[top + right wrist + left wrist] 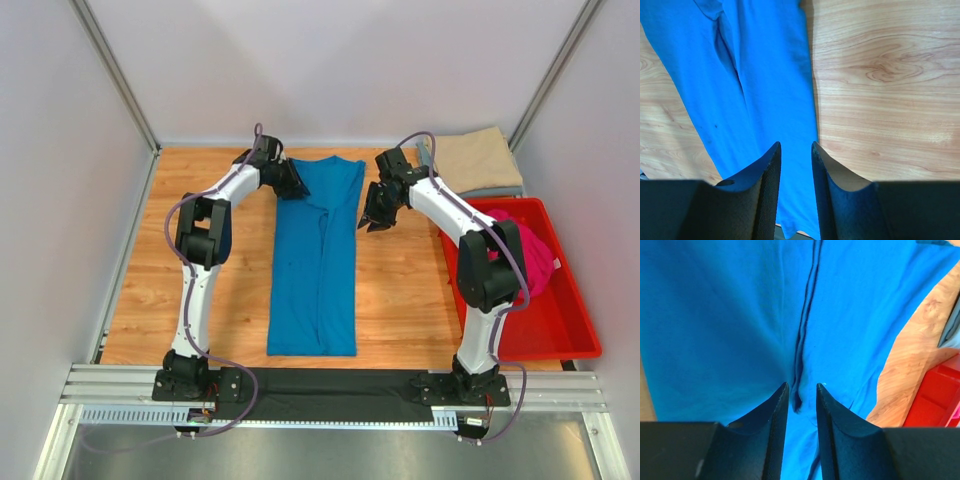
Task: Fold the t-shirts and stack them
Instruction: Fold the tshirt
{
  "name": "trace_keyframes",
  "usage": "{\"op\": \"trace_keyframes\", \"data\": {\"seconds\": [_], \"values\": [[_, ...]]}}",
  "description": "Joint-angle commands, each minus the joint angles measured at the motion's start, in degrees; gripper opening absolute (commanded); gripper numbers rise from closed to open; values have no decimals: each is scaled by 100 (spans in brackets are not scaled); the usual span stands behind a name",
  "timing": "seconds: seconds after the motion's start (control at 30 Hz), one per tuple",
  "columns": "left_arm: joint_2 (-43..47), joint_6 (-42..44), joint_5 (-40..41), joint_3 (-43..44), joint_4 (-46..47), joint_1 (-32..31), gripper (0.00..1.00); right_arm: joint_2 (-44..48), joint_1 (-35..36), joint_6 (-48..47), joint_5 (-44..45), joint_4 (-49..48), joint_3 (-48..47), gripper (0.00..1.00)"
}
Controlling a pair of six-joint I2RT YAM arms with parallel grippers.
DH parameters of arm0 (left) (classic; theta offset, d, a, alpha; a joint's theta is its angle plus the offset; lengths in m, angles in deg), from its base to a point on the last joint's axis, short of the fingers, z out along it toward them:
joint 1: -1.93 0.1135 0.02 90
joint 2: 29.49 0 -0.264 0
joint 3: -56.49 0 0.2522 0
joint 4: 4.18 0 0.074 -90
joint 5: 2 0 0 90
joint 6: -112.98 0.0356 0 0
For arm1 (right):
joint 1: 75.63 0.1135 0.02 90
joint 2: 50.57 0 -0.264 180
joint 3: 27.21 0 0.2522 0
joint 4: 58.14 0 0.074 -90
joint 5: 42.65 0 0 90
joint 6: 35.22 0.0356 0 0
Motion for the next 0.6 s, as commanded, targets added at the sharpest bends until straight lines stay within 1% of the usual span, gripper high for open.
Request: {"op": "trace_keyframes", "data": {"seconds": [0.0, 0.03, 0.17, 0.23, 0.37, 0.4, 0.57], "values": [[-160, -131, -55, 258, 118, -71, 35, 206, -31, -62, 72, 23, -119, 32], [-169, -140, -64, 275, 119, -79, 33, 215, -31, -62, 72, 23, -111, 32], [-213, -175, -38, 328, 101, -79, 31, 233, -66, -79, 81, 32, -110, 32], [-196, -184, -38, 363, 119, -79, 29, 250, -84, -97, 81, 24, -93, 32], [-161, -210, -38, 486, 66, -79, 17, 259, -110, -141, 72, 32, -49, 32], [-91, -210, -38, 486, 75, -79, 11, 250, -102, -141, 72, 24, -40, 32], [138, -254, 50, 460, 92, -97, 7, 224, -119, -141, -7, -38, 48, 32]]}}
